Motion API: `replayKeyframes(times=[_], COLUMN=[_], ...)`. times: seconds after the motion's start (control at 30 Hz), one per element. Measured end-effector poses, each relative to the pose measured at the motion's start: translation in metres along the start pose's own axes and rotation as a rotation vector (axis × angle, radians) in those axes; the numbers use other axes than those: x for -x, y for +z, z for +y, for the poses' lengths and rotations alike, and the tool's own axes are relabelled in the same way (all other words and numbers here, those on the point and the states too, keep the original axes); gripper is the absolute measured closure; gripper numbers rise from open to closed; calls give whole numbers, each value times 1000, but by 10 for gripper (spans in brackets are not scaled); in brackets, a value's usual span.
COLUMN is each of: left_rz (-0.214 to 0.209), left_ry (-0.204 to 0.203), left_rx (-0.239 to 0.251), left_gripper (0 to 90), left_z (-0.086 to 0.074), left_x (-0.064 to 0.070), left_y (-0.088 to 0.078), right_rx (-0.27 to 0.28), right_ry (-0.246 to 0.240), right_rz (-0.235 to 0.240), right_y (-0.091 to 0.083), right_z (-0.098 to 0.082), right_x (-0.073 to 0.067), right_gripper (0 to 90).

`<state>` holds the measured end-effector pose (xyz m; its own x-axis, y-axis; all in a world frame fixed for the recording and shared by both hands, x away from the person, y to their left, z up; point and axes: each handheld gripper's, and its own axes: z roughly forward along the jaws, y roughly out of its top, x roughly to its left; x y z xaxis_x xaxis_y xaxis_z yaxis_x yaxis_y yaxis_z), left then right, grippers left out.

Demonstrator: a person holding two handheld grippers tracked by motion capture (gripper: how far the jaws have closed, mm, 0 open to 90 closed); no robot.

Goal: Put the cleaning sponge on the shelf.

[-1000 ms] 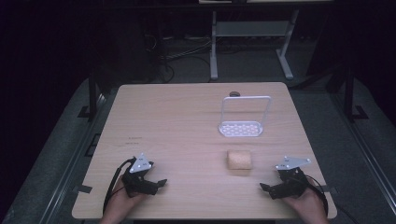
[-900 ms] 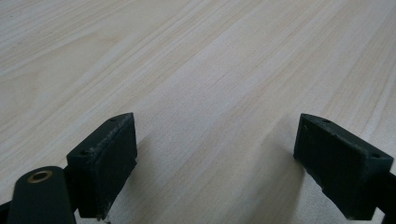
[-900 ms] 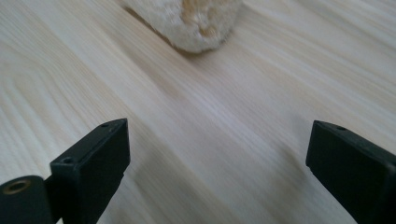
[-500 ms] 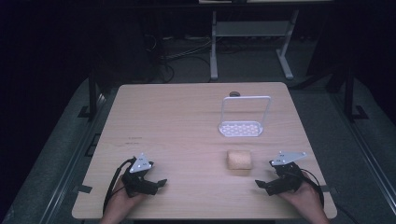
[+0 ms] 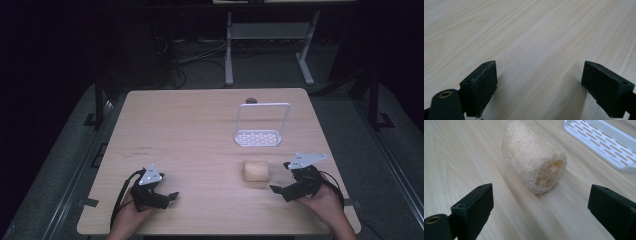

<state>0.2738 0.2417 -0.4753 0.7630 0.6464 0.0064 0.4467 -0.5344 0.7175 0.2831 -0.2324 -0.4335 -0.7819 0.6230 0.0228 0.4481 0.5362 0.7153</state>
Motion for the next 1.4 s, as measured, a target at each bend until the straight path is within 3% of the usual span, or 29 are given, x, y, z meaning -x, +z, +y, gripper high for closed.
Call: replayKeyframes(times=[0.5, 1.4], left_rz=[-1, 0], left_ry=[1, 0], left_rx=[-1, 0], left_gripper=[127, 127], left_z=[0, 0], left_x=[0, 0], left_y=[0, 0], right_rx=[-2, -11], right_ry=[-67, -112], right_rz=[51, 134], right_y=[10, 43], right_z=[25, 45], right_x=[1, 11], right_gripper=[63, 63])
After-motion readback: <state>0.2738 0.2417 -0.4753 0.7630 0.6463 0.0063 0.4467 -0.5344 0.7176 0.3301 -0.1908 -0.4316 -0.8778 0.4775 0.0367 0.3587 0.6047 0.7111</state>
